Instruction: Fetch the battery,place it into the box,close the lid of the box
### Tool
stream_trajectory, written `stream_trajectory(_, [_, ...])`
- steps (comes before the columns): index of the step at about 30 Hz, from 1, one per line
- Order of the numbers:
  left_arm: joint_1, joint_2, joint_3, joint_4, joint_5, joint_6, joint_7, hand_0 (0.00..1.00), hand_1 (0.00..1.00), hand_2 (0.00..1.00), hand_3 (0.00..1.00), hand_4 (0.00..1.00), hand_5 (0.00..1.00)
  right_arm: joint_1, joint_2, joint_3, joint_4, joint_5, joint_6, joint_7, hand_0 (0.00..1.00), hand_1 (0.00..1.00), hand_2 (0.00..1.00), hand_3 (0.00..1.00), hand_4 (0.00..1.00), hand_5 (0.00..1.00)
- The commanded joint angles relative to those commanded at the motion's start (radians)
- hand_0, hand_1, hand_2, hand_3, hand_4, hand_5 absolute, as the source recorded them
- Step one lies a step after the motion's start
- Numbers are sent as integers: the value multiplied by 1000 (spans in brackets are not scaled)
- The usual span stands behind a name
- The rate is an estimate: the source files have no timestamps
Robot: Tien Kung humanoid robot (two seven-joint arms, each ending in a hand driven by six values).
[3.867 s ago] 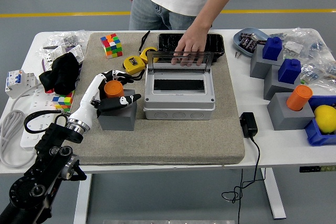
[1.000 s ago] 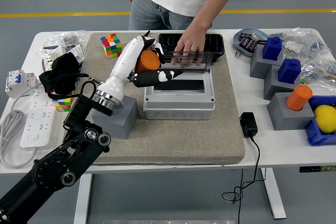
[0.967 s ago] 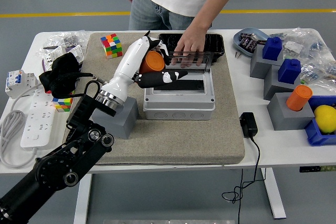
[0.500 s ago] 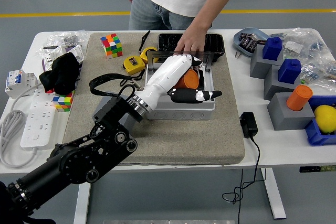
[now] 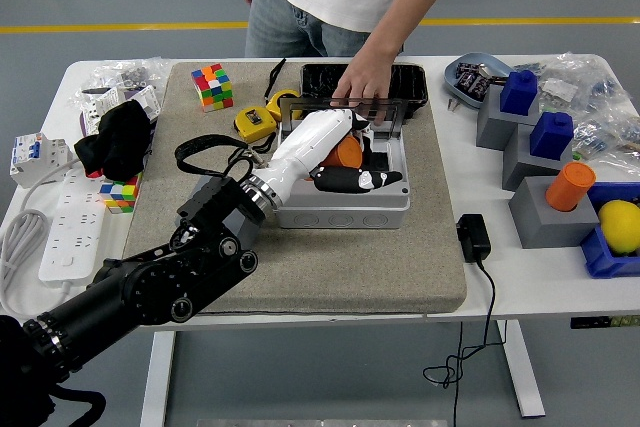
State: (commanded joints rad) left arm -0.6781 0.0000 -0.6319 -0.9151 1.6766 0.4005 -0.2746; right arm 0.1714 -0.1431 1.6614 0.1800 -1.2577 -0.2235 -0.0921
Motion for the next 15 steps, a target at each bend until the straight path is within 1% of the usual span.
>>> stream_trajectory(6, [-11,0,25,46,-41,7,-13,8,2,9,2,892,533,2,-3,-8,0,2,-2,-3,898,860,806,805,998,998])
stream_trajectory(13, [-10,0,63,48,-132,4,-24,8,2,10,2,892,537,1,-3,-15,0,5,-3,-4,898,860,805,806,998,998])
stream_trajectory(15, [-10,0,67,48,-141,8,-29,8,2,10,2,892,537,1,-3,-18,0,7,-3,-4,898,860,805,806,998,998])
